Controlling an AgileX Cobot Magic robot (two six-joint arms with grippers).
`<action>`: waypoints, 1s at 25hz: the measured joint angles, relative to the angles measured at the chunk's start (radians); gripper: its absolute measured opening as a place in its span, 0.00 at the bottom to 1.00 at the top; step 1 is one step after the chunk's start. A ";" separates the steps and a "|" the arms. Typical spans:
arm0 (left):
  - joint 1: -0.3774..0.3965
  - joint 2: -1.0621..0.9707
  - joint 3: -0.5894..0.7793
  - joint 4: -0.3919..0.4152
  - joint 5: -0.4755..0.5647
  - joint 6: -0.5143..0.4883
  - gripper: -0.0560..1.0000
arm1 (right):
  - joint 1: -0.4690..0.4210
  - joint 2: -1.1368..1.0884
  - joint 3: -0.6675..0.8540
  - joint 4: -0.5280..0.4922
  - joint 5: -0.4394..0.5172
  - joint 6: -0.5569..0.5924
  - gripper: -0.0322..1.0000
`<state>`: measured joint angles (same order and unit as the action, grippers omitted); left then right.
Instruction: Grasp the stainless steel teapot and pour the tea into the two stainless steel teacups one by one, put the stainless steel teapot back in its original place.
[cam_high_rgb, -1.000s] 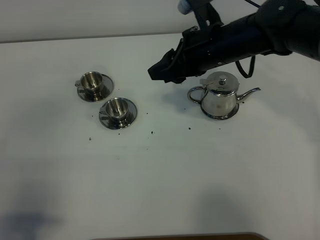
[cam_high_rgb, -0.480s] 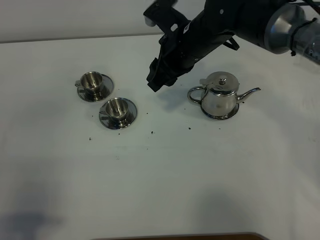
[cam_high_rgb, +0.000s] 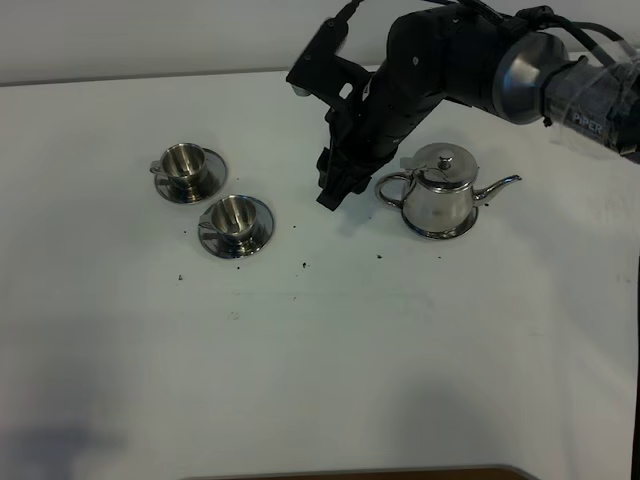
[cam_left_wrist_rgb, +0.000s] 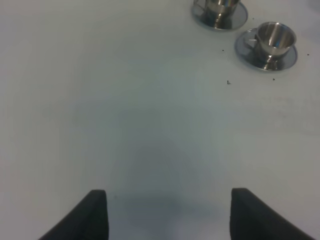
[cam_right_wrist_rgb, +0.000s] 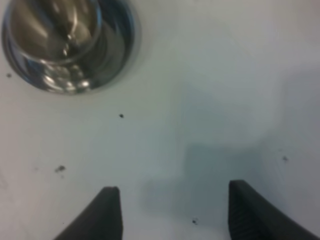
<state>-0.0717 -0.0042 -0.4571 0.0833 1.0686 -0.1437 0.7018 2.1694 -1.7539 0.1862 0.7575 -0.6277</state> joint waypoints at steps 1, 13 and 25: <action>0.000 0.000 0.000 0.000 0.000 0.000 0.61 | 0.000 0.000 0.000 -0.013 0.000 0.000 0.49; 0.000 0.000 0.000 0.000 0.000 0.002 0.61 | 0.000 0.053 0.000 -0.149 -0.020 0.001 0.49; 0.000 0.000 0.000 0.000 0.000 0.001 0.61 | 0.000 0.053 0.000 -0.186 0.067 0.001 0.49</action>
<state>-0.0717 -0.0042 -0.4571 0.0833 1.0686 -0.1426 0.7018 2.2227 -1.7543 0.0000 0.8247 -0.6266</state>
